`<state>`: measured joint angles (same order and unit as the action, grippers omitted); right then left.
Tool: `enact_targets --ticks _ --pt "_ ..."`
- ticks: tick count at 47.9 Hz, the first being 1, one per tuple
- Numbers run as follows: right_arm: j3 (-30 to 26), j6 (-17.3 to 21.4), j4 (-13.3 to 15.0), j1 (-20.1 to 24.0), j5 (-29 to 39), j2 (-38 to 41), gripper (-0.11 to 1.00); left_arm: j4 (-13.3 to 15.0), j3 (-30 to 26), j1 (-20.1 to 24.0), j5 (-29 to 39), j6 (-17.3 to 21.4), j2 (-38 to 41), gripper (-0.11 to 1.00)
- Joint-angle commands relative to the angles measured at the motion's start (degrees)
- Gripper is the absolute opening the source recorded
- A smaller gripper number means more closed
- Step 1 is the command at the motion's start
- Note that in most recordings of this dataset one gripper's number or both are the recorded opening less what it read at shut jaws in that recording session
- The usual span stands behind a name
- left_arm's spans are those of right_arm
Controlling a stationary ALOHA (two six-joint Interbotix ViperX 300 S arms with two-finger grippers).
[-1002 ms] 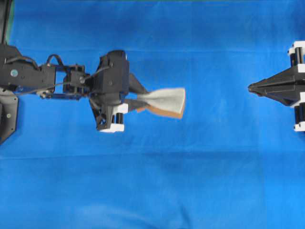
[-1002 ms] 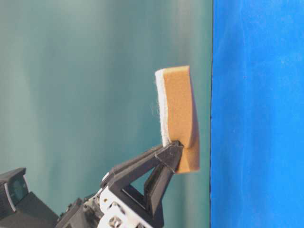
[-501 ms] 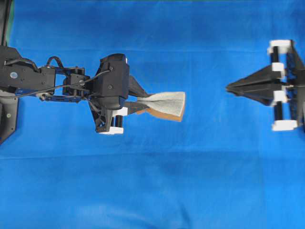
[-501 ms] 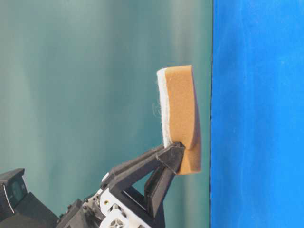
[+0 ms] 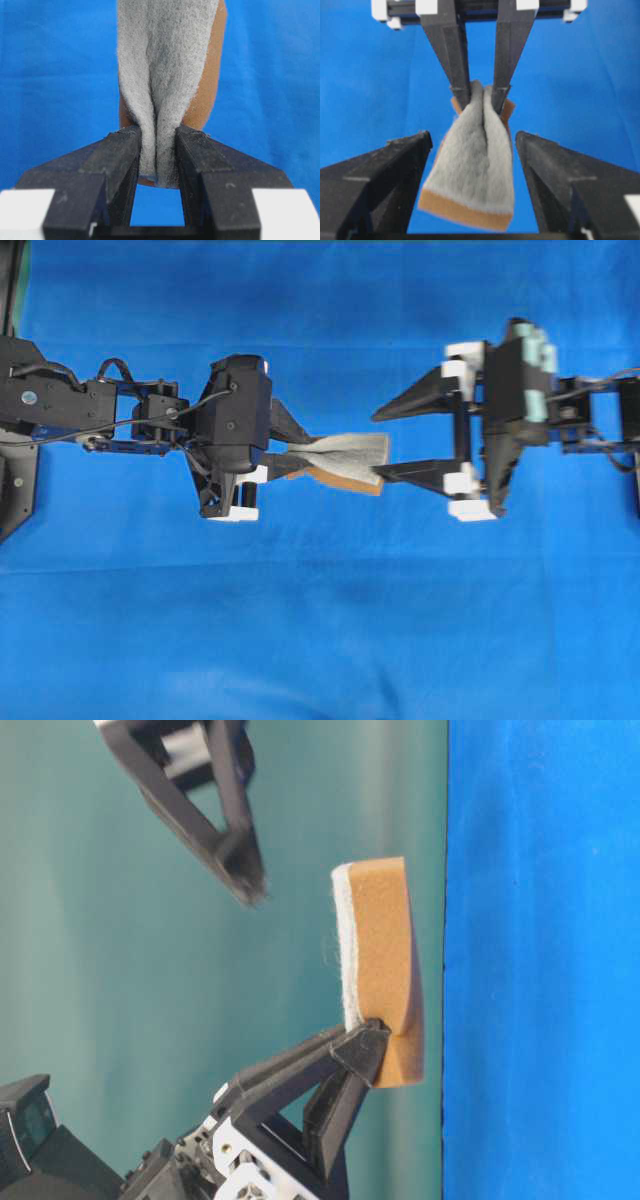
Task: Hand over the sponge with the left arm and wipe it with the right arm.
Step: 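Move the open right gripper to the sponge's free end, then close the right gripper on the sponge and open the left gripper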
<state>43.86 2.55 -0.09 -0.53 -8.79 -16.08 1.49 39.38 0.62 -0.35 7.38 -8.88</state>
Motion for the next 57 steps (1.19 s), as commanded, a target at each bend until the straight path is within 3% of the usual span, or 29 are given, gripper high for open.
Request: enact_targets --ticks 1,30,40,45,53,57 --pt "-3.2 0.3 -0.3 0.2 0.4 1.7 0.72 0.0 -0.6 -0.1 -0.3 0.2 -1.0 0.19" --pt "-6.6 1.4 -0.3 -0.1 2.5 10.6 0.72 0.0 -0.5 -0.2 -0.3 0.6 -1.0 0.19" --pt "-6.6 0.7 0.0 -0.1 2.4 10.6 0.69 -0.1 -0.9 -0.7 -0.7 2.8 -0.9 0.16" --pt "-6.7 0.6 0.5 -0.1 2.5 10.6 0.57 -0.1 -0.9 -0.7 -1.4 3.1 -0.8 0.16" --pt "-6.7 0.4 0.6 -0.1 4.0 10.6 0.17 0.0 -1.0 -0.5 -2.4 3.1 -0.7 0.15" --pt "-6.7 0.3 0.7 -0.1 4.3 10.6 0.17 0.0 -1.1 -0.5 -2.7 3.1 -0.8 0.15"
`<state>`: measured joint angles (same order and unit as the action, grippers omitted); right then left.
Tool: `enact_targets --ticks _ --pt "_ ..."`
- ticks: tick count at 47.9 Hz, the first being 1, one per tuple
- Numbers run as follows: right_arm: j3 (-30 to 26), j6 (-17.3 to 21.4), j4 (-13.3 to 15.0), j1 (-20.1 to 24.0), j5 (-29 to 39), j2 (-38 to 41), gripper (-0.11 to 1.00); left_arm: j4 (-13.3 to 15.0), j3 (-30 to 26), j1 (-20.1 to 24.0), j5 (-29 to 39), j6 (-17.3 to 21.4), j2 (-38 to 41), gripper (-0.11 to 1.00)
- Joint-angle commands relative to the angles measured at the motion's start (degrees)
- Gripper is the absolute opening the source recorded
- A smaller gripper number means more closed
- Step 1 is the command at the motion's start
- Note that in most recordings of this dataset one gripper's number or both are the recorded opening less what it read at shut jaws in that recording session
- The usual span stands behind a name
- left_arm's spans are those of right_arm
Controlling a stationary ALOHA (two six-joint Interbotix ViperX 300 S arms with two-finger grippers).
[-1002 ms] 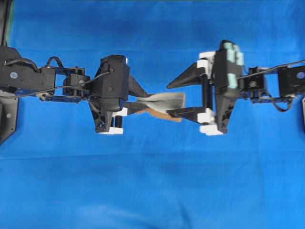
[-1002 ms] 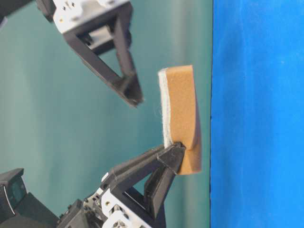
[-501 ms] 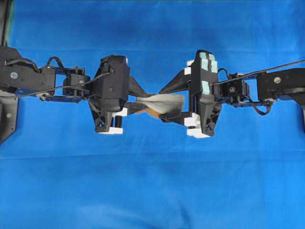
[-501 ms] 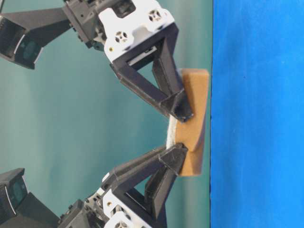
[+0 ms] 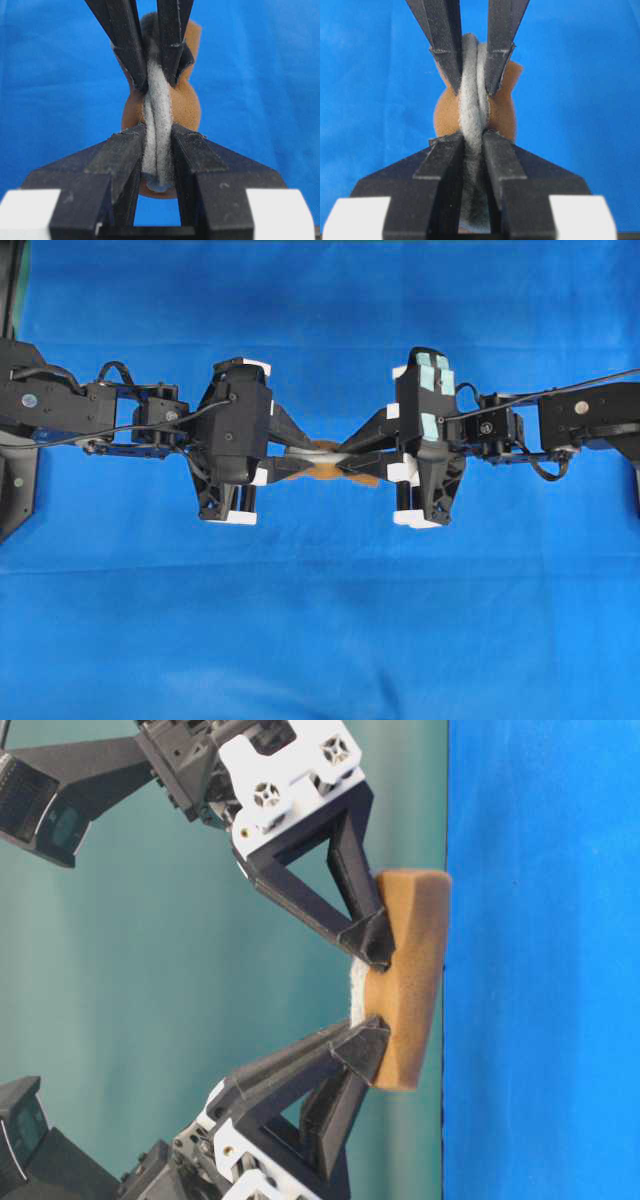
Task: Hand over the sponge with the left arm and wipe it with the right arm.
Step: 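Close the right gripper on the sponge and open the left gripper, then retract the open left gripper while the right gripper holds the sponge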
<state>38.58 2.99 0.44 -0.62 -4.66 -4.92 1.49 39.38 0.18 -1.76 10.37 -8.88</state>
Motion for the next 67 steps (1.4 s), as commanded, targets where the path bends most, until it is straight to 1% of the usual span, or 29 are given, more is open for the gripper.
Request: enact_targets --ticks 1,8,10,19,21,23,27,35,43,53,67 --pt "-1.4 -0.2 0.2 0.0 0.3 -0.5 0.17 0.0 -1.1 -0.1 -1.4 0.1 -0.8 0.15" --pt "-1.4 -0.4 0.3 0.0 0.3 -0.6 0.17 0.0 -1.1 -0.1 -2.1 0.1 -0.8 0.15" --pt "-1.3 -0.4 0.3 0.0 0.3 -0.8 0.17 0.0 -1.0 -0.1 -2.3 -0.3 -0.9 0.18" --pt "-0.6 -0.4 0.6 0.0 0.7 -2.4 0.17 0.0 1.2 -0.1 -2.4 -0.5 -4.1 0.74" --pt "-0.4 -0.4 0.7 0.0 0.9 -2.8 0.17 0.0 2.2 -0.1 -2.4 -0.7 -5.5 0.84" --pt "0.0 -0.4 0.7 0.0 1.1 -3.3 0.17 0.0 3.6 -0.1 -2.5 -1.1 -7.4 0.90" --pt "0.5 -0.4 0.7 0.0 1.4 -4.3 0.17 0.0 5.7 -0.1 -2.5 -2.2 -10.8 0.90" --pt "2.0 -0.4 0.8 0.0 1.7 -6.0 0.17 0.0 10.8 -0.3 -3.1 -2.3 -17.8 0.90" --pt "2.9 -0.4 0.9 0.0 1.7 -6.8 0.17 0.1 13.7 -0.3 -4.0 -2.3 -22.3 0.90" --pt "2.9 -0.4 1.4 -0.3 1.2 -4.7 0.16 0.1 14.1 -0.3 -4.1 -2.3 -22.6 0.90" --pt "3.1 0.1 1.2 -0.3 -2.0 4.7 0.16 0.1 14.2 -0.3 -4.1 -2.0 -22.1 0.90"
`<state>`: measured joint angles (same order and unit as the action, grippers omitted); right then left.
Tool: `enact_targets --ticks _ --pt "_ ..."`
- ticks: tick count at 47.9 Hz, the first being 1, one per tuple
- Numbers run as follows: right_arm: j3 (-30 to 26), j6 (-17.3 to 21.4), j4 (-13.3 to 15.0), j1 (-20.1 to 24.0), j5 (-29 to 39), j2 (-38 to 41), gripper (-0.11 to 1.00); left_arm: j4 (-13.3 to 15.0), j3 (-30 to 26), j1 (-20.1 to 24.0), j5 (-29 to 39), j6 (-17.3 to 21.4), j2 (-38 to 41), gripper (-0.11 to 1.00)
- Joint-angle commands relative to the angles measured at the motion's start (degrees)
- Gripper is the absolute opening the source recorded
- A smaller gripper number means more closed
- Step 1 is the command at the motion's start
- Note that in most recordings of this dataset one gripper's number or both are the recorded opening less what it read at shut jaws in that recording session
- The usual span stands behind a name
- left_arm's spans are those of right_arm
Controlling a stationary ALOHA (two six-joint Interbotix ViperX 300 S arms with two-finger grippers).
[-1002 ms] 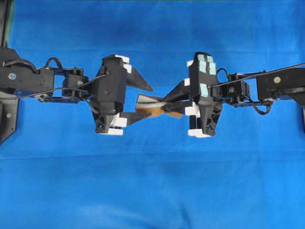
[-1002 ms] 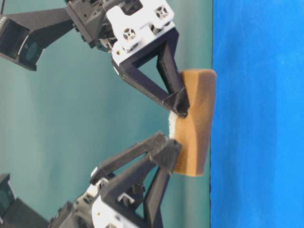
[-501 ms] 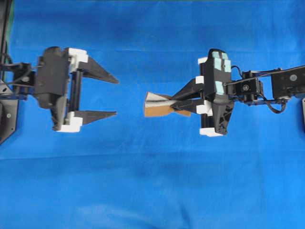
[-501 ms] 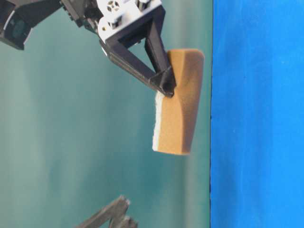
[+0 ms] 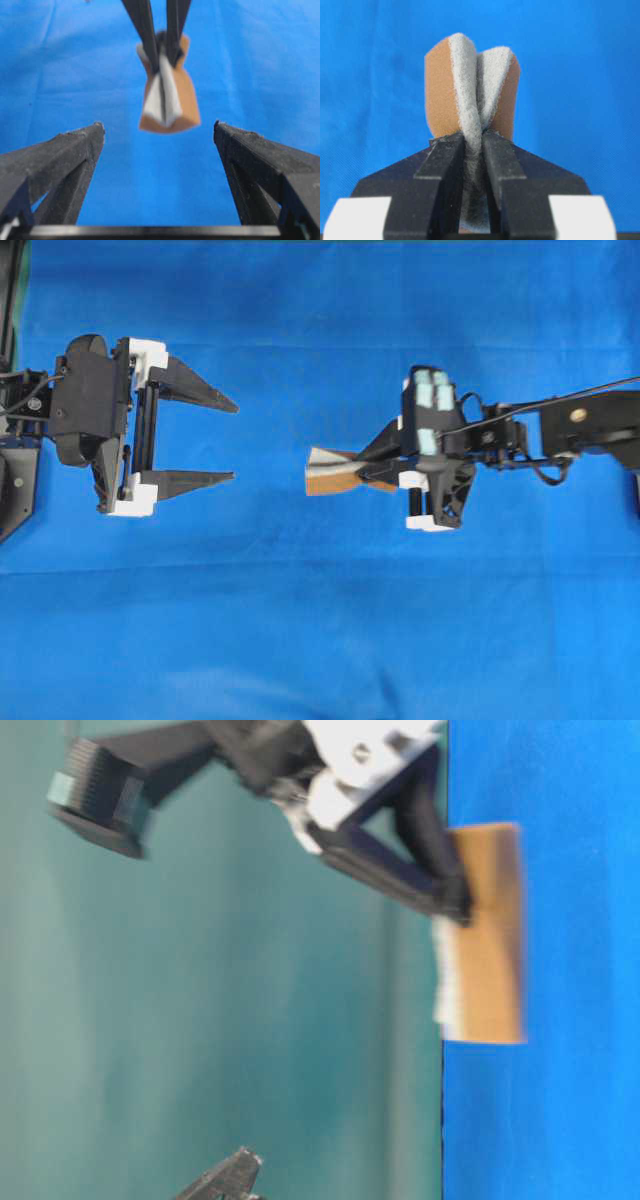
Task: Hand over the sponge with the left arm and wipe it with the right arm.
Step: 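Retract the open left gripper while the right gripper holds the sponge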
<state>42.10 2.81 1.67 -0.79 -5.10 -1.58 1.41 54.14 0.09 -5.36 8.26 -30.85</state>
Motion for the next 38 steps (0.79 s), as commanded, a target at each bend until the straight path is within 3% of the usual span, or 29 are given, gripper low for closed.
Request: enact_targets --ticks 1,12,24,38 --pt "-0.4 0.4 0.0 -0.1 -1.9 1.9 0.16 0.1 -0.5 -0.2 -0.5 0.2 0.0 0.90" --pt "0.2 1.0 -0.3 -0.2 -6.1 8.5 0.17 0.1 -0.3 -0.2 -0.5 0.5 -0.2 0.90" --pt "0.2 0.9 -0.4 -0.3 -6.9 9.8 0.16 0.1 -0.2 -0.2 -0.5 0.7 -0.2 0.90" --pt "0.1 0.0 0.1 -5.3 -7.1 10.0 0.17 0.1 -0.1 -0.2 -0.5 0.7 -0.2 0.90"
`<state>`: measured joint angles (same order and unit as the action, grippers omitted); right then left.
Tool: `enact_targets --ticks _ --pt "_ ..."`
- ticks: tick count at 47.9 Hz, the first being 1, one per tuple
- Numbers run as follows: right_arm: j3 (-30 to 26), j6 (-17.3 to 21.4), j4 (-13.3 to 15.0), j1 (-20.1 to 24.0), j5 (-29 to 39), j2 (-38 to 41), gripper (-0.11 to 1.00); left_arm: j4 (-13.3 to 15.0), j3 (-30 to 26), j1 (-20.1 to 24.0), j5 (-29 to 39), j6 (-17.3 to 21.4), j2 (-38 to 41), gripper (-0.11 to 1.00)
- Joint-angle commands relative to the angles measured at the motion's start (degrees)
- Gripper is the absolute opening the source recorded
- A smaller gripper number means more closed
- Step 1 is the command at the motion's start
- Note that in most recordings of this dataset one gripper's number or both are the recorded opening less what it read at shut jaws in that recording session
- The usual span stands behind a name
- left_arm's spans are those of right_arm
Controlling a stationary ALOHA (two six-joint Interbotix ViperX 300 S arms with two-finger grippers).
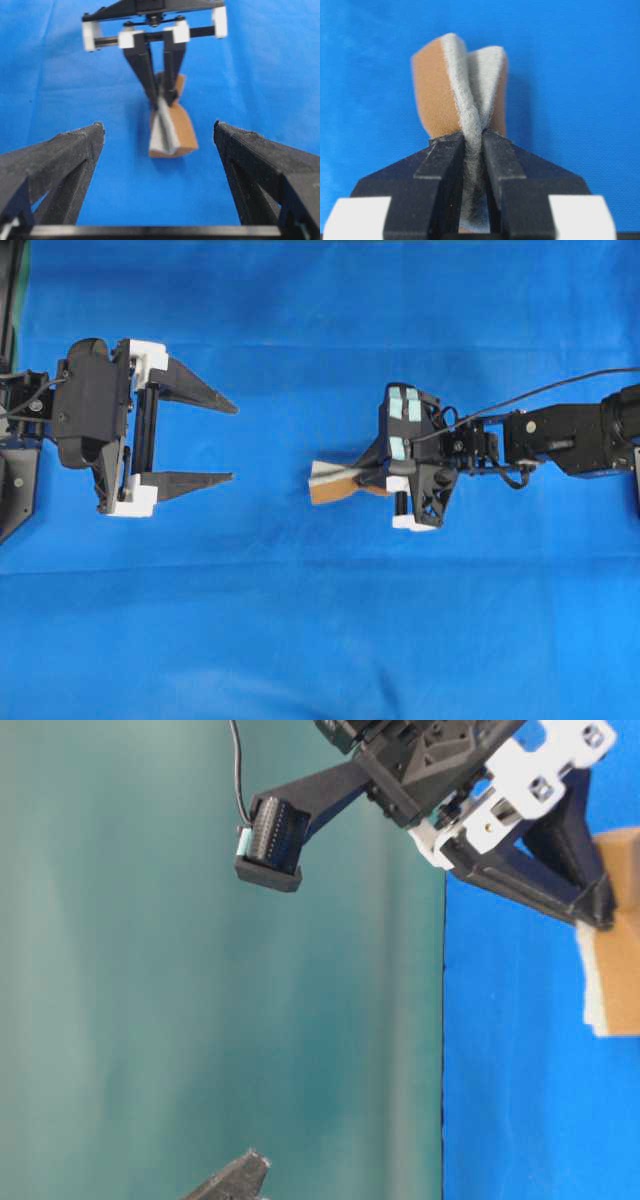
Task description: Hand over the sponge with the left arm and wipe it with the right arm.
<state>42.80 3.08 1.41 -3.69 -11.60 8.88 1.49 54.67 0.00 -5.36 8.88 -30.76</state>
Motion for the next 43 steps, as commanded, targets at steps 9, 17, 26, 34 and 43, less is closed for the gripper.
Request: enact_targets --ticks 9,17,26,34,43 --pt "-1.0 -0.4 2.5 -8.3 -1.4 0.0 0.16 0.1 -0.6 -0.1 -0.5 0.1 -0.3 0.90" --pt "-1.0 -1.1 5.8 -12.8 -1.7 0.0 0.17 0.0 -0.6 -0.1 -0.5 0.1 -0.3 0.90" --pt "-0.8 -1.6 6.6 -14.3 -2.4 -0.1 0.16 0.1 -0.6 -0.1 -0.5 0.1 -0.1 0.90" --pt "-0.7 -1.3 6.6 -13.2 -2.4 -0.1 0.17 0.1 -0.6 -0.1 -0.5 0.1 -0.3 0.90" --pt "-0.1 0.0 5.7 -7.0 -2.3 -0.1 0.16 0.0 -0.6 -0.1 -0.5 0.1 -0.3 0.90"
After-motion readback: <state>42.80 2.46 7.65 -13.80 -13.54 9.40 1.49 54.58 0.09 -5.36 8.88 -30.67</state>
